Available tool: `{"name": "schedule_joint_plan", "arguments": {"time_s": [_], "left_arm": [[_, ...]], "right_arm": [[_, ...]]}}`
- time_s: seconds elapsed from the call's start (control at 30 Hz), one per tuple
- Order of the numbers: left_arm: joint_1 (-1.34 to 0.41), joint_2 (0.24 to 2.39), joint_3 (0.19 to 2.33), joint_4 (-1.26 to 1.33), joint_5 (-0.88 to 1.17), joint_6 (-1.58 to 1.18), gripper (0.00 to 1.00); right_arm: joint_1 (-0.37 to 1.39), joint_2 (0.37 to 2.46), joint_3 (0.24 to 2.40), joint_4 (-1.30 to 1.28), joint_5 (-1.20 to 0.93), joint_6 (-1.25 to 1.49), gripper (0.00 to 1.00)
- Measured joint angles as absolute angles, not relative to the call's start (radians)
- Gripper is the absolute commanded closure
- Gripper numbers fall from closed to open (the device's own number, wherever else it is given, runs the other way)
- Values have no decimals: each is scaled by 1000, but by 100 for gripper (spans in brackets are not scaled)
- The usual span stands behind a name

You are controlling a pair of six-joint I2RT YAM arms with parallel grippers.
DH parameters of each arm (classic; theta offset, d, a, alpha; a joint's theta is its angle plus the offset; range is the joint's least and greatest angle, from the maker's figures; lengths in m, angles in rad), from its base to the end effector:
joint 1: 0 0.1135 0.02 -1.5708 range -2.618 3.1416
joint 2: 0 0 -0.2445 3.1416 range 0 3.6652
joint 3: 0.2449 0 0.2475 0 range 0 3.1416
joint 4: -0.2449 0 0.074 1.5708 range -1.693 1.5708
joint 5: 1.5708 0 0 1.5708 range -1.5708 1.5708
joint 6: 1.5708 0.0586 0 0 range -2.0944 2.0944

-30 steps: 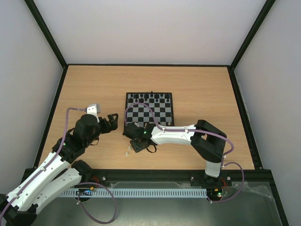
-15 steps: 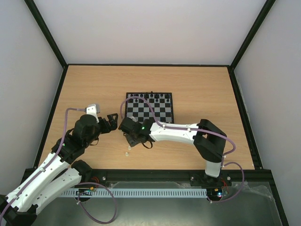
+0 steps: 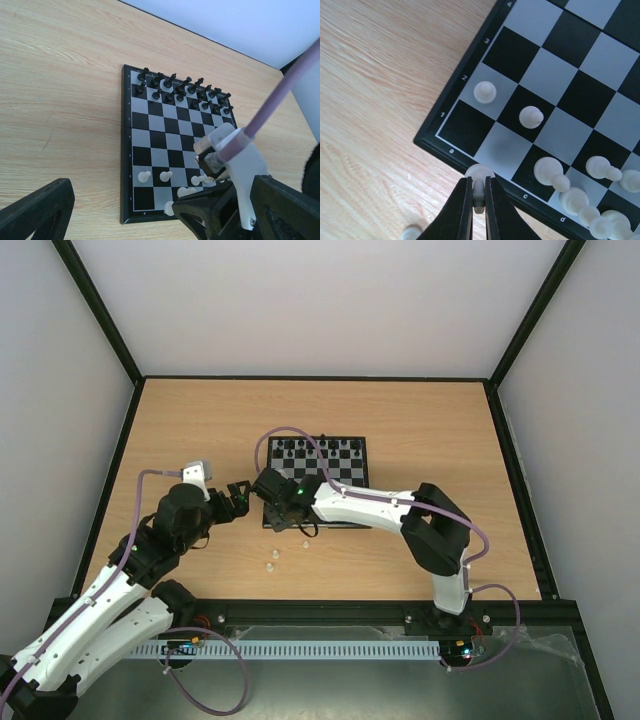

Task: Set up the chess pieces on the board
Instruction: Place the chess piece on the chessboard.

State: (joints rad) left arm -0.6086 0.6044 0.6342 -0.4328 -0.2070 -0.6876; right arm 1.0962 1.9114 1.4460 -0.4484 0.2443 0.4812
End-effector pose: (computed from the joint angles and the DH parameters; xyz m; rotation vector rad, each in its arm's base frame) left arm 0.1528 -0.0918 0.2681 -0.2179 2.0094 -0.6373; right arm 0.2060 0.3699 0.1862 -0.6529 2.3995 0.3858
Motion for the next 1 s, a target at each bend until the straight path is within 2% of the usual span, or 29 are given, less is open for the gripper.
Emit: {"name": "schedule_joint_plan", "arguments": {"time_s": [0.9, 1.0], "left_arm": [[-609, 603, 634, -432, -208, -688, 1], [-609, 603, 633, -432, -208, -688, 1]], "right_arm": [[1045, 1994, 1463, -451, 226, 452, 94], [1044, 1997, 1466, -450, 223, 452, 92]]}}
